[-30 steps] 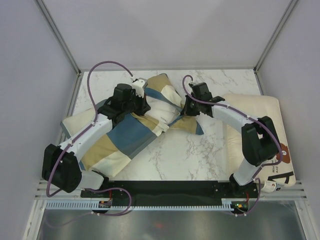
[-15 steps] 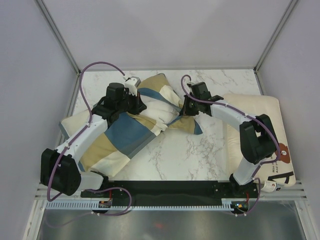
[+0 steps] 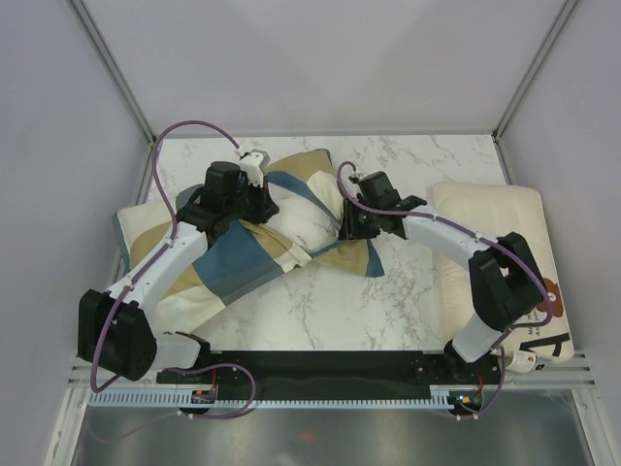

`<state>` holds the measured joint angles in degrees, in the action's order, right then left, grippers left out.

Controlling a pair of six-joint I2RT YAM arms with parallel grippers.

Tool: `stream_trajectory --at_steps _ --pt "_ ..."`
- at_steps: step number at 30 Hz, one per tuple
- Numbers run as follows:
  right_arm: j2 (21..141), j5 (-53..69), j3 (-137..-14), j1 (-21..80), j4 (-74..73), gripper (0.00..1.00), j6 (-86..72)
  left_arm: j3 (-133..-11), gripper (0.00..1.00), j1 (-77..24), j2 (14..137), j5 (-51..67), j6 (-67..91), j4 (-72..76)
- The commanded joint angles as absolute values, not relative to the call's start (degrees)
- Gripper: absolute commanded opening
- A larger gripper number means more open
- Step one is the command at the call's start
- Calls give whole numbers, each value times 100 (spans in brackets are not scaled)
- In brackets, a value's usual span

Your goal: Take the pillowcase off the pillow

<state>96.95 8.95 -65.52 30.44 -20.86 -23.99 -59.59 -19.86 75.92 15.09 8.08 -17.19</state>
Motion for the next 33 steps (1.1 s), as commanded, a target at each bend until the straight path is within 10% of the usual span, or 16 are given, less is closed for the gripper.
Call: stream_trajectory --at_steps 1,8,33 --pt "9074 -105 -6205 2865 -3647 44 -2153 -6258 2 -1661 7347 299 475 -1450" --pt "7437 -9 -6223 3023 -3683 67 -2417 -6293 2 -1749 7383 246 422 -1494" --pt "8313 -2548 -6582 5432 -1108 72 -2198 -6293 2 -1916 7286 106 316 -1573"
